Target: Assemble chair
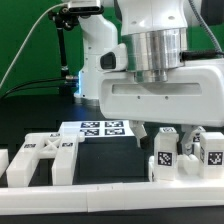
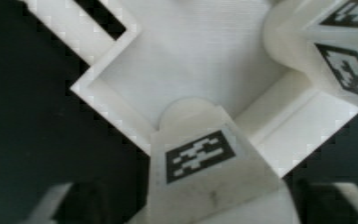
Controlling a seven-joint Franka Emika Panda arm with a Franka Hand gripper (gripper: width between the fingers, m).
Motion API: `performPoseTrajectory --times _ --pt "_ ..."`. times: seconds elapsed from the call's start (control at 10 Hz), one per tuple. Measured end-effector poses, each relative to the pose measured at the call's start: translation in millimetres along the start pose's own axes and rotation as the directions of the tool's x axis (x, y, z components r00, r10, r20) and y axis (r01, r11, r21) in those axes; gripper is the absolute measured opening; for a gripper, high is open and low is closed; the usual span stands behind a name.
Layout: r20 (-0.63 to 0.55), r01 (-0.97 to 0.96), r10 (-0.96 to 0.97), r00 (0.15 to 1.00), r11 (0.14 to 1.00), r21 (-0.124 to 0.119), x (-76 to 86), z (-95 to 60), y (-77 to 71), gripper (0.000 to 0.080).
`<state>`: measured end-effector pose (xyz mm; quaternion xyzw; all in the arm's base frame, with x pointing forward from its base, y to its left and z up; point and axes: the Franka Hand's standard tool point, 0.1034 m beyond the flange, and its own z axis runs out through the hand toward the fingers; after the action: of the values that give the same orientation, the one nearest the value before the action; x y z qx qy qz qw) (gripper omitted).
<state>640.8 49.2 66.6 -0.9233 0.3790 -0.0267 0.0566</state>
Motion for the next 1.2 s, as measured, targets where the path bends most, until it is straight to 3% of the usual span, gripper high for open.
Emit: performPoseTrajectory --times 0.1,0.3,0.4,0.6,0.7,0.9,1.1,1.2 --pt "0.0 -0.066 0.066 0.998 0.998 0.0 -0.2 0.1 -0.1 0.0327" --pt "0.003 -0.234 0.234 0.972 0.972 0.003 -0.3 0.1 -0.4 0.0285" --pt "0.013 -0.395 0.395 0.918 0.919 0.0 1.2 -0.4 2.1 0.0285" --pt "0.034 -0.721 0.72 0.693 0.693 -0.005 1.4 -1.4 2.0 0.0285" --pt "0.052 -0.837 0.835 0.547 0.548 0.008 1.3 -0.5 -0.3 0.0285" --pt "0.063 -0.935 0.933 0.353 0.352 0.033 2.3 0.1 -4.0 0.0285" --pt "0.065 -0.959 0.957 0.283 0.281 0.029 2.6 0.2 -3.4 0.0285" --pt "0.065 -0.952 0.95 0.305 0.303 0.03 2.4 0.3 -3.6 0.0383"
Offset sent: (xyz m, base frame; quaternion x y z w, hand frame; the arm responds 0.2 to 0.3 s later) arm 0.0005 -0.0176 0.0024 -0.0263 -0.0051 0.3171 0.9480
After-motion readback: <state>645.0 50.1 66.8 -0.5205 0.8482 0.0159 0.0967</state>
